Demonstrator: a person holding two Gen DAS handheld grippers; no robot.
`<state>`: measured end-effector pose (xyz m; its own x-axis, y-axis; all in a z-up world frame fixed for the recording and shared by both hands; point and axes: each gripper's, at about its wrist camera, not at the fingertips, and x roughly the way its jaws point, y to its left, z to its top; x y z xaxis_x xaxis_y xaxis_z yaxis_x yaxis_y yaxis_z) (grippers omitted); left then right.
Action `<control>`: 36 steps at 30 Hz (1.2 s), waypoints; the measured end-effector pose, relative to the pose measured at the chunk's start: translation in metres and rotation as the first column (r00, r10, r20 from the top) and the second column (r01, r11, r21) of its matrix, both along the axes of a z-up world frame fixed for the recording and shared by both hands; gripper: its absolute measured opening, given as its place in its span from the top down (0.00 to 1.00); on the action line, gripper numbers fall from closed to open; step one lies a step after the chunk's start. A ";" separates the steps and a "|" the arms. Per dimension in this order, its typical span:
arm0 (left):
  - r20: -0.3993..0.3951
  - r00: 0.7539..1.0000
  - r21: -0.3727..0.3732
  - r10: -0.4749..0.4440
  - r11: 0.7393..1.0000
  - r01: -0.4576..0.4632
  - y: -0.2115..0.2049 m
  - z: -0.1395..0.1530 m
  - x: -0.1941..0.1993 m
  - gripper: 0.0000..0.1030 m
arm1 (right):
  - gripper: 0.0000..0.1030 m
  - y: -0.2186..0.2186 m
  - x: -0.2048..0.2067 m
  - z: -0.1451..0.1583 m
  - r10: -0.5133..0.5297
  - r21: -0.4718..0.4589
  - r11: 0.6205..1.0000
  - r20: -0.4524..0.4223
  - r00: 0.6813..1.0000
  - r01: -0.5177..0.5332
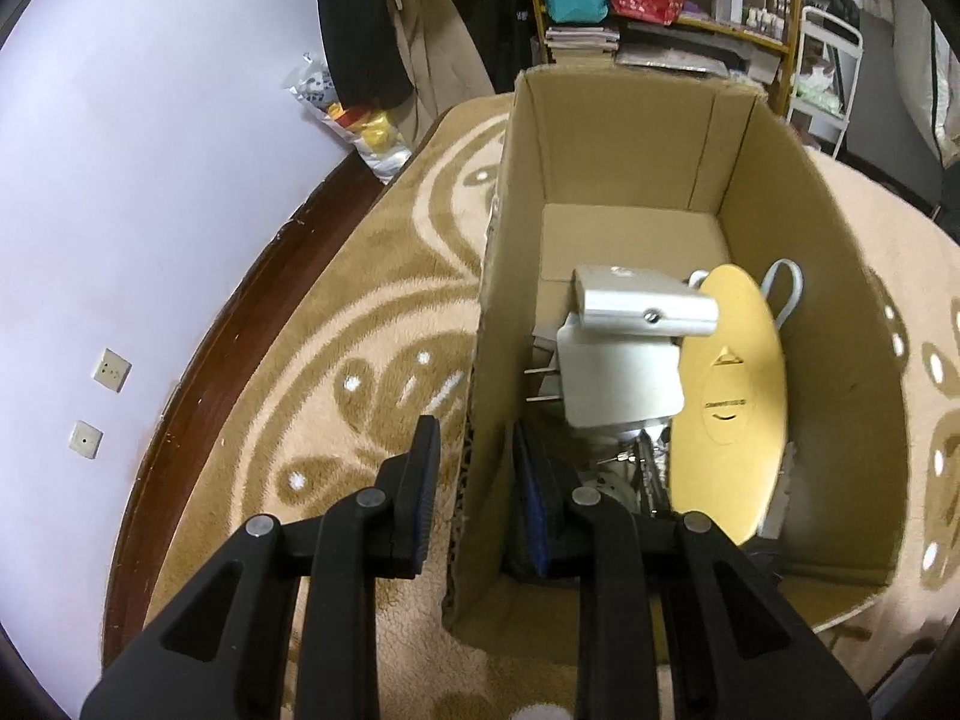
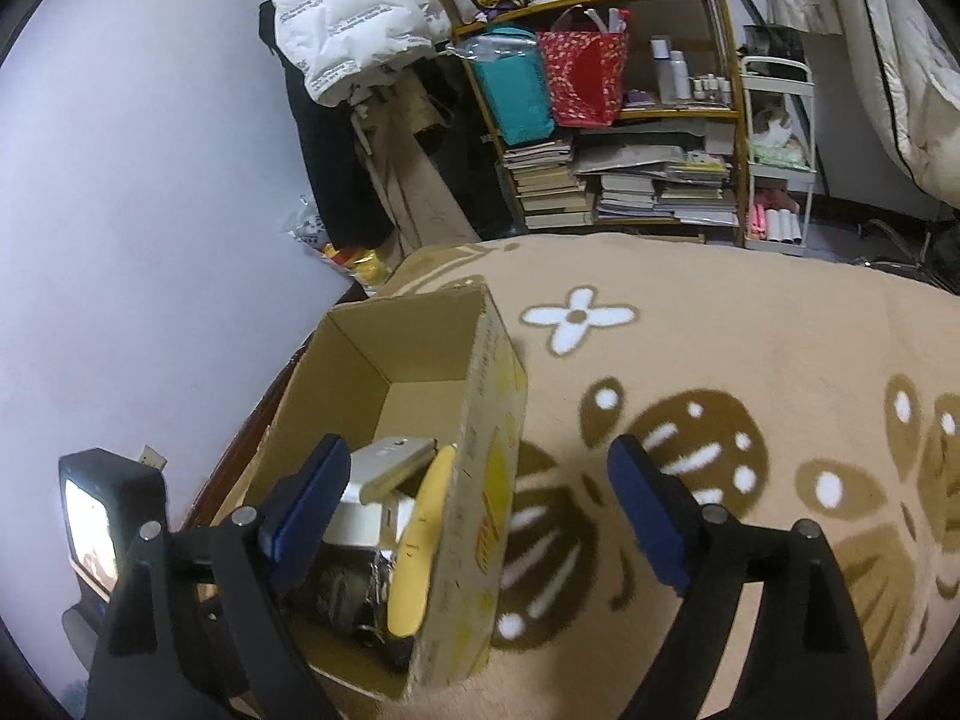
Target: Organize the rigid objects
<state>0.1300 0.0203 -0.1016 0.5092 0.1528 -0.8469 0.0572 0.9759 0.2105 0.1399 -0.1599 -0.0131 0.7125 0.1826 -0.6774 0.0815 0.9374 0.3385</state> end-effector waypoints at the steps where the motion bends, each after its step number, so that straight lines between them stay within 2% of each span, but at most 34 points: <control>1: 0.004 1.000 -0.002 -0.003 1.000 0.003 0.000 0.003 -0.001 0.76 | 0.08 -0.001 -0.002 0.000 -0.005 0.002 1.000 -0.001 1.000 0.005; 4: 0.021 1.000 -0.016 -0.012 1.000 0.013 -0.001 0.013 -0.005 0.76 | 0.03 -0.004 -0.014 0.004 -0.025 -0.008 1.000 0.004 1.000 0.026; 6: 0.021 1.000 -0.050 -0.012 0.999 0.013 0.000 0.021 -0.008 0.76 | 0.00 -0.005 -0.021 0.007 -0.031 -0.015 0.999 0.015 0.999 0.031; 9: 0.053 0.999 -0.068 -0.013 0.998 0.017 0.000 0.037 -0.016 0.73 | 0.00 -0.006 -0.032 0.013 -0.031 -0.032 0.999 0.028 0.999 0.032; 13: 0.113 0.993 -0.045 -0.023 0.999 0.028 0.001 0.056 -0.025 0.47 | 0.00 -0.004 -0.045 0.021 -0.022 -0.070 0.997 0.040 0.999 0.025; 15: 0.155 0.987 -0.030 -0.028 0.999 0.033 0.003 0.067 -0.032 0.42 | 0.00 -0.002 -0.051 0.024 -0.019 -0.083 0.996 0.048 0.999 0.023; 19: 0.217 0.976 -0.053 -0.036 0.997 0.048 0.008 0.089 -0.043 0.22 | 0.00 -0.001 -0.065 0.033 -0.027 -0.096 0.995 0.075 0.997 0.034; 23: 0.298 0.953 -0.063 -0.049 0.995 0.071 0.013 0.108 -0.058 0.08 | 0.00 -0.005 -0.080 0.042 -0.042 -0.111 0.992 0.112 0.993 0.054; 25: 0.343 0.938 -0.066 -0.055 0.994 0.082 0.015 0.118 -0.068 0.05 | 0.00 -0.006 -0.088 0.046 -0.052 -0.116 0.991 0.132 0.990 0.067; 36: 0.461 0.883 -0.079 -0.092 0.986 0.144 0.020 0.135 -0.114 0.01 | 0.00 -0.008 -0.125 0.061 -0.082 -0.168 0.978 0.230 0.970 0.122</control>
